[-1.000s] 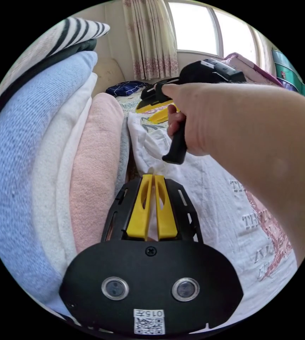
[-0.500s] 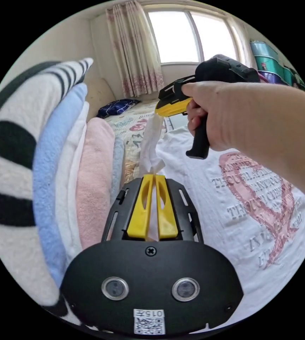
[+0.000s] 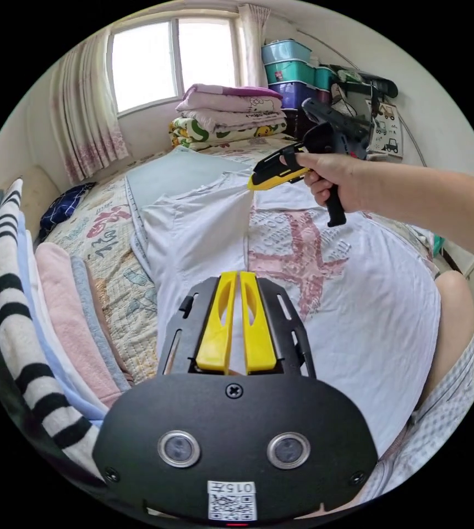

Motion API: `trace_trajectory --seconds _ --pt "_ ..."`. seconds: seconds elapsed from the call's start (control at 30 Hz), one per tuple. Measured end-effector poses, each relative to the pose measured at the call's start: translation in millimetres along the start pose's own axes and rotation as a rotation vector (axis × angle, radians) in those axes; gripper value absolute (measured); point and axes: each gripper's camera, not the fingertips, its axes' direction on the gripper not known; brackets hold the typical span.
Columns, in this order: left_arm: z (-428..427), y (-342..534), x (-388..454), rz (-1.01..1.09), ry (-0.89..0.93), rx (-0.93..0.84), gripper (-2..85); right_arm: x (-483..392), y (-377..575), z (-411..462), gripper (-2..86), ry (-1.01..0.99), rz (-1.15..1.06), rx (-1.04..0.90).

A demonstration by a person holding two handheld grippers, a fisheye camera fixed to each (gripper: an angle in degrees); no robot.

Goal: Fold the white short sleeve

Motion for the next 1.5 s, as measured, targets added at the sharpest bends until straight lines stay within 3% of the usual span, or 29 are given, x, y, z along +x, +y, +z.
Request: trace_trajectory --seconds 0.4,0.47,0.53,0.67,0.83,0.97,1.2,1.33,1.5 --pt "73.4 -22.4 -60.8 -0.096 -0.034 -0.052 7.2 20.4 53.7 33.8 5.9 0.001 0.021 0.028" --pt "78.7 -20.5 -78.4 -0.133 -0.034 -0.038 6.8 4.7 65.8 39.1 5.9 0.004 -0.075 0.009" --pt "91.9 -17.9 -102.6 -0.186 -0.011 -0.044 6.3 -39.5 100.6 47.0 5.8 -0.031 -0.417 -0.066" --pt "119.7 -20.2 -115.6 -0.198 -0.012 -0.081 6.3 -96.0 186.2 68.0 7.6 -0.047 -0.797 -0.253" --pt "151.5 -23.1 -119.6 -0.19 -0.038 -0.119 6.3 -135.5 256.8 100.7 6.3 0.287 -1.001 -0.266" --pt "167.6 -22.9 -125.3 -0.206 -0.035 -0.132 6.2 -147.8 263.1 99.7 2.7 0.316 -0.969 -0.333" --pt "192.1 -21.6 -134.7 -0.249 -0.039 -0.132 6.1 -138.8 251.0 71.7 -0.1 0.195 -0.81 -0.386" --pt "173.0 -19.8 -127.0 -0.223 0.052 0.038 4.3 -107.1 208.8 29.8 6.6 0.153 -0.564 -0.211" --pt "214.5 -30.0 -104.2 -0.114 0.193 -0.013 6.3 -74.9 147.1 -1.3 10.4 0.171 -0.27 -0.04"
